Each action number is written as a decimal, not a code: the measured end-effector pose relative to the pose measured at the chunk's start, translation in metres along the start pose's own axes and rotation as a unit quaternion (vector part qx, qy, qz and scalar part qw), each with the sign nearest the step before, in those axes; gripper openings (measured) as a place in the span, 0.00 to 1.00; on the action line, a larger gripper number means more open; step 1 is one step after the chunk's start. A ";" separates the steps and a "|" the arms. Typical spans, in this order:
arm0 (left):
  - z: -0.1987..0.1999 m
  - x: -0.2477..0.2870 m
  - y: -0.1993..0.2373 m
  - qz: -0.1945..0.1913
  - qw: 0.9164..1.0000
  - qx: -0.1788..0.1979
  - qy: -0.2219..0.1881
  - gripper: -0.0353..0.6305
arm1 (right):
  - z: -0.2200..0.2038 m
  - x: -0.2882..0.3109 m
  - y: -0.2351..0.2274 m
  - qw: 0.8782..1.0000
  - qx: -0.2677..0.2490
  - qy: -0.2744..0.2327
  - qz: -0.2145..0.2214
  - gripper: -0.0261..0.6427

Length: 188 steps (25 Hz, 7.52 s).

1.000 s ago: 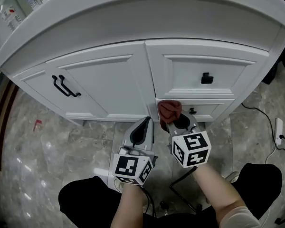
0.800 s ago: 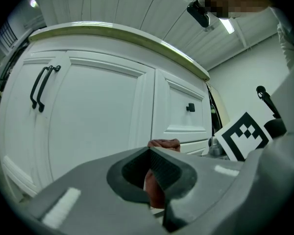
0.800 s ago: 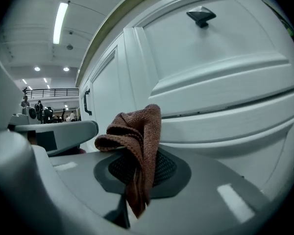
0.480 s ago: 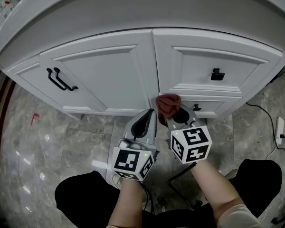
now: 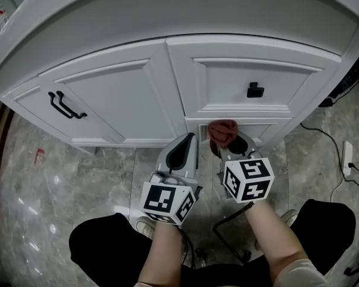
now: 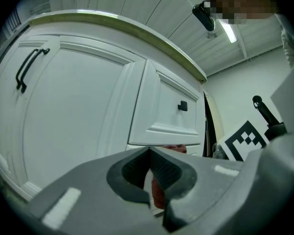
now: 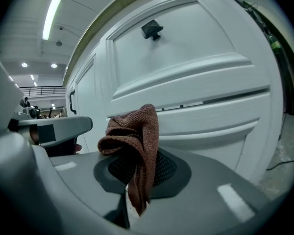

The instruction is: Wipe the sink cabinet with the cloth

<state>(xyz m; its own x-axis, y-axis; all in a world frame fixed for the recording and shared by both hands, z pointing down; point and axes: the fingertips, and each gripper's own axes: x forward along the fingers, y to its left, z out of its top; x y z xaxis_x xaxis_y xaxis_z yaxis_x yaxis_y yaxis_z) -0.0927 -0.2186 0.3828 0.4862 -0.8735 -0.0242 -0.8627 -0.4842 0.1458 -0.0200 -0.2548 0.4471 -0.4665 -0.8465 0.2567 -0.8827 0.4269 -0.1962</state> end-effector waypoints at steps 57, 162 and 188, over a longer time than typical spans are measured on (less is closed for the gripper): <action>-0.063 -0.008 0.035 0.042 0.996 0.034 0.071 0.05 | -0.058 0.047 0.048 0.996 0.042 0.049 0.058 0.16; -0.105 0.003 0.046 0.060 0.994 -0.021 0.085 0.05 | -0.126 0.049 -0.011 0.989 0.132 0.067 -0.012 0.16; -0.141 0.051 -0.045 -0.010 0.993 -0.027 0.113 0.05 | -0.123 -0.041 -0.175 0.973 0.158 0.051 -0.163 0.16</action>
<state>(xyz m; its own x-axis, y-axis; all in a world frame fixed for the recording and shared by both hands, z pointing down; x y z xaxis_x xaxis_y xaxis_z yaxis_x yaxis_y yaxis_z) -0.0092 -0.2345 0.5142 0.5270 -0.8274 0.1942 -0.8469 -0.4924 0.2007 0.1472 -0.2555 0.5873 -0.1820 -0.8773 0.4441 -0.9311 0.0086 -0.3646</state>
